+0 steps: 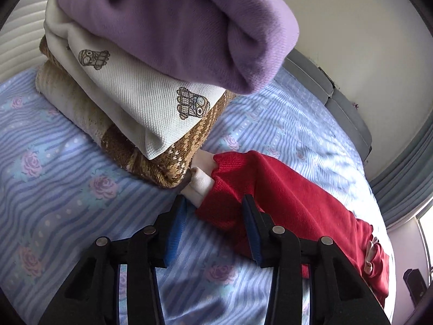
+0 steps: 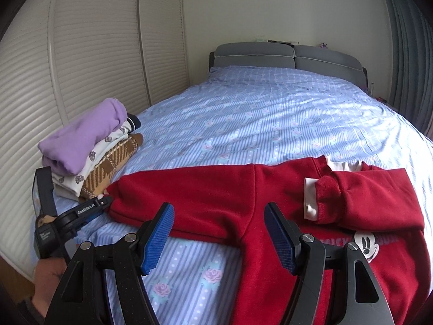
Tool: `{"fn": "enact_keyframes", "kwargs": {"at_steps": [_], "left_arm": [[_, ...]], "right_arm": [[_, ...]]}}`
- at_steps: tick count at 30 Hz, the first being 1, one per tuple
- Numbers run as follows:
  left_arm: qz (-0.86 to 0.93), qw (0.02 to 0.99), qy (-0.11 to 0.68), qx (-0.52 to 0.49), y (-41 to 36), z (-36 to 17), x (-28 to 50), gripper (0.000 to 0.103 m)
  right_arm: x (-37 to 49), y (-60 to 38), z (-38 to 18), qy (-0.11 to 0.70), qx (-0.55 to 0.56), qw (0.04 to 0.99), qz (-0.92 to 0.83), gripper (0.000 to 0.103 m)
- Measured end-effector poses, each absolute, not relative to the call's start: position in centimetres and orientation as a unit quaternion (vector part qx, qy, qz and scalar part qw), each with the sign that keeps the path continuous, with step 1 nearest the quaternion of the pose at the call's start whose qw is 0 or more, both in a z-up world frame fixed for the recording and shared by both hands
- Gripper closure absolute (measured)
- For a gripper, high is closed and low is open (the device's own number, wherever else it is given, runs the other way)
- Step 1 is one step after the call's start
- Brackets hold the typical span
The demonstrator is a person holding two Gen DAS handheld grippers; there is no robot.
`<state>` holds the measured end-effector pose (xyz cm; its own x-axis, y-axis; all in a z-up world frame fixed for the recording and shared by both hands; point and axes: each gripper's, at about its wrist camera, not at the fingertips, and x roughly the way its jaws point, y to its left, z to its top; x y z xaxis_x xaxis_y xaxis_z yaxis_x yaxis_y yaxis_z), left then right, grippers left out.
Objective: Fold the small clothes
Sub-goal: 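Grasp the other sweatshirt cuff with the left gripper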
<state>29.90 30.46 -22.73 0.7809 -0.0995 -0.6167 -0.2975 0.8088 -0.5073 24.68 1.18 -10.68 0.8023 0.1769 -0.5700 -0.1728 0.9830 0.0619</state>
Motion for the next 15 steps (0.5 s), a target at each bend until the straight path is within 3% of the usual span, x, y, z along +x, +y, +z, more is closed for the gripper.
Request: {"fn": "enact_keyframes", "kwargs": {"at_steps": [3, 5, 7, 15], "left_arm": [[0.057, 0.895, 0.323, -0.303, 30.0, -22.8, 30.1, 0.072], [0.065, 0.900, 0.315, -0.294, 29.6, -22.5, 30.1, 0.086], [0.069, 0.906, 0.307, -0.284, 29.1, -21.9, 29.8, 0.091], [0.077, 0.938, 0.265, -0.213, 25.3, -16.0, 28.7, 0.092]], "right_arm": [[24.8, 1.3, -11.1, 0.304, -0.003, 0.948, 0.093, 0.033], [24.8, 1.1, -11.3, 0.305, -0.004, 0.948, 0.090, 0.033], [24.7, 0.7, -11.4, 0.305, -0.002, 0.948, 0.088, 0.033], [24.3, -2.7, -10.4, 0.301, 0.023, 0.951, 0.068, 0.033]]}}
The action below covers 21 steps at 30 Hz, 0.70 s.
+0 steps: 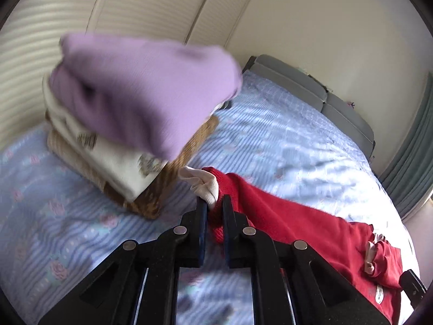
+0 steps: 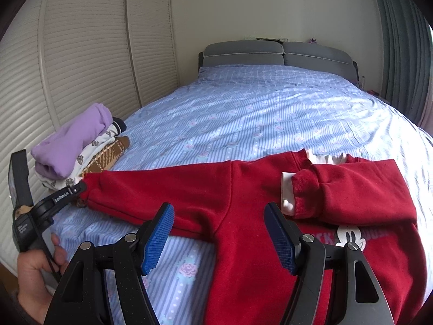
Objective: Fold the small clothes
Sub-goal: 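Grasp the other sweatshirt cuff with the left gripper, then fold the held sleeve across the sweatshirt front with the left gripper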
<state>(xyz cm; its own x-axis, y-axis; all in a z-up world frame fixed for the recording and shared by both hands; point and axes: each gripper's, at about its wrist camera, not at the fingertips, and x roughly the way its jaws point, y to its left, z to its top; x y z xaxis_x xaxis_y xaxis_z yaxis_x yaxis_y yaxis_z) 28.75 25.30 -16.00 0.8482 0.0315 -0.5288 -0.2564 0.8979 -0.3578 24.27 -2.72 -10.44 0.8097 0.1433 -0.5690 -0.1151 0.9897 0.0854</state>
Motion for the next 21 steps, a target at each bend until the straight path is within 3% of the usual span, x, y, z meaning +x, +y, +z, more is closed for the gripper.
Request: {"fn": "enact_keyframes", "kwargs": {"at_steps": [12, 21], "left_arm": [[-0.044, 0.976, 0.186, -0.105, 9.8, -3.1, 29.6, 0.092], [-0.182, 0.963, 0.195, -0.028, -9.6, -1.3, 30.5, 0.092]], "right_arm": [[21.5, -16.6, -6.9, 0.259, 0.094, 0.961, -0.018, 0.033], [17.7, -30.7, -7.2, 0.241, 0.185, 0.948, -0.098, 0.033]]}}
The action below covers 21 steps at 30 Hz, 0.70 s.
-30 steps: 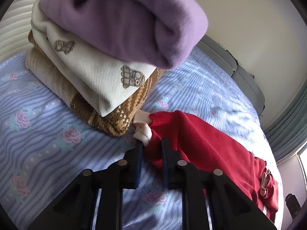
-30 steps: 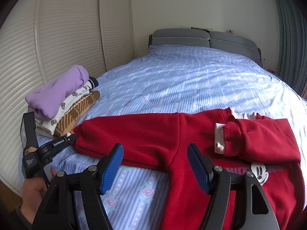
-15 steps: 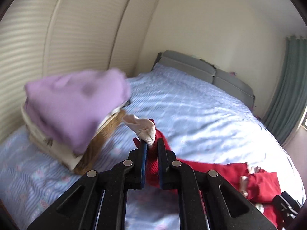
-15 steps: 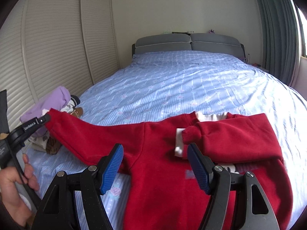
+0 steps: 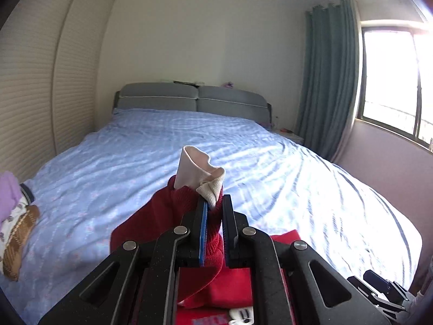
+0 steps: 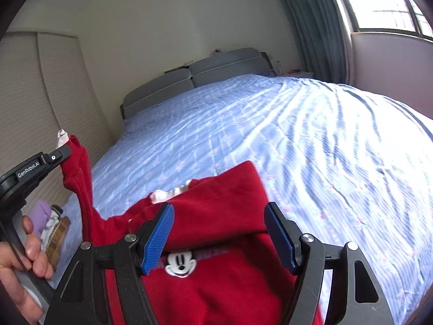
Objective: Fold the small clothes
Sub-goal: 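Fold the held sleeve across the sweatshirt front with the left gripper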
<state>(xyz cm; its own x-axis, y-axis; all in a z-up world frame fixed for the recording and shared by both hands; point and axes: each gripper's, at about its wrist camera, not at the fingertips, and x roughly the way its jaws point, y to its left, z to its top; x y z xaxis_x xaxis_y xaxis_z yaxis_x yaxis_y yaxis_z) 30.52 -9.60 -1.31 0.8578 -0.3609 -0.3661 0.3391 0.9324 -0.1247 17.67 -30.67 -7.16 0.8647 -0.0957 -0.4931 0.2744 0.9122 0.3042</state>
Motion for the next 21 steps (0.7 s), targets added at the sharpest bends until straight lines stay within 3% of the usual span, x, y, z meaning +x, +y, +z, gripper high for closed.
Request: {"fn": "enact_keyframes", "kwargs": {"at_steps": [8, 16, 18, 20, 21], "left_arm": [[-0.232, 0.937, 0.257, 0.036, -23.1, -6.3, 31.6, 0.092], [-0.215, 0.922, 0.309, 0.093, -27.3, -11.6, 31.8, 0.091], [-0.219, 0.922, 0.305, 0.095, -27.1, -11.6, 31.4, 0.086], [-0.219, 0.926, 0.292, 0.094, -26.5, -11.0, 30.4, 0.065], [-0.215, 0.930, 0.284, 0.094, -25.8, -10.5, 30.0, 0.060]], "right_arm": [[14.8, -38.6, -10.8, 0.254, 0.238, 0.925, -0.151, 0.033], [13.5, -41.7, -13.1, 0.271, 0.250, 0.914, -0.167, 0.033], [13.7, -41.8, -13.1, 0.272, 0.251, 0.914, -0.165, 0.033], [14.0, -41.6, -13.1, 0.273, 0.249, 0.916, -0.159, 0.033], [14.1, -41.4, -13.0, 0.273, 0.246, 0.917, -0.156, 0.033]]}}
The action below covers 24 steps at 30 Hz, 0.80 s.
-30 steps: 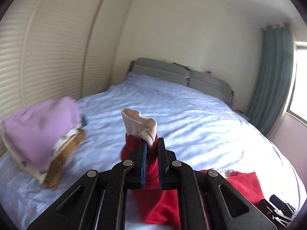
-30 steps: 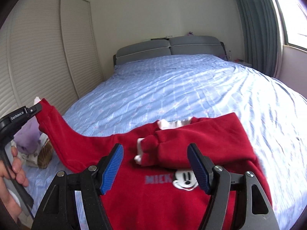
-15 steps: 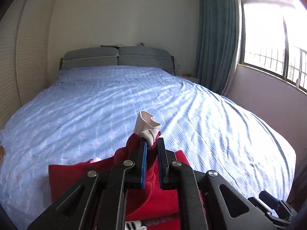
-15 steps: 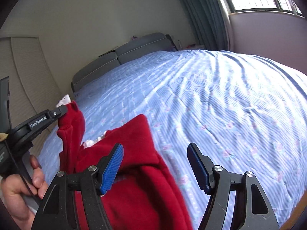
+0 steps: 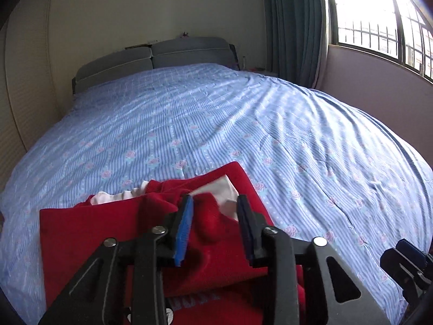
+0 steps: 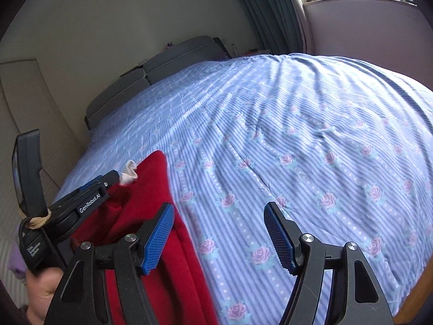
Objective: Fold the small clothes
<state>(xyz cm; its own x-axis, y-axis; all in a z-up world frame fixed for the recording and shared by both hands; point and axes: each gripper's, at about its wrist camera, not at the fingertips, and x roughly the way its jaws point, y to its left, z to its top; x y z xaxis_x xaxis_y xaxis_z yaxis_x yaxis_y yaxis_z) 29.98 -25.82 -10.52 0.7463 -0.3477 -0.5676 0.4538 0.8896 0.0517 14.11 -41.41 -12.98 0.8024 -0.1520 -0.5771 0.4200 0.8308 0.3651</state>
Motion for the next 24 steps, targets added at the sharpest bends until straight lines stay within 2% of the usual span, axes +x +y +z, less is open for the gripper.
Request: {"fn": "enact_keyframes", "kwargs": {"at_steps": [1, 7, 11, 16, 21, 24], "left_arm": [[-0.212, 0.933, 0.278, 0.090, -25.1, -10.0, 29.8, 0.057], [-0.159, 0.944, 0.287, 0.046, -17.3, -8.9, 31.0, 0.058], [-0.119, 0.946, 0.299, 0.036, -11.8, -10.1, 32.2, 0.058], [-0.115, 0.940, 0.321, -0.023, -6.5, -12.3, 33.4, 0.058], [-0.122, 0.934, 0.336, -0.026, -5.6, -14.3, 33.7, 0.057], [-0.116, 0.928, 0.353, -0.030, -5.3, -15.4, 34.1, 0.057]], "right_arm": [[14.4, -41.1, -12.8, 0.274, 0.241, 0.919, -0.153, 0.033], [16.9, -37.8, -11.7, 0.279, 0.196, 0.933, -0.116, 0.033], [19.6, -35.0, -10.7, 0.279, 0.147, 0.944, -0.092, 0.033], [23.6, -32.4, -10.1, 0.279, 0.128, 0.951, -0.045, 0.035], [27.0, -31.0, -10.6, 0.297, 0.108, 0.948, -0.032, 0.047], [28.6, -30.4, -11.7, 0.319, 0.096, 0.943, -0.024, 0.060]]}}
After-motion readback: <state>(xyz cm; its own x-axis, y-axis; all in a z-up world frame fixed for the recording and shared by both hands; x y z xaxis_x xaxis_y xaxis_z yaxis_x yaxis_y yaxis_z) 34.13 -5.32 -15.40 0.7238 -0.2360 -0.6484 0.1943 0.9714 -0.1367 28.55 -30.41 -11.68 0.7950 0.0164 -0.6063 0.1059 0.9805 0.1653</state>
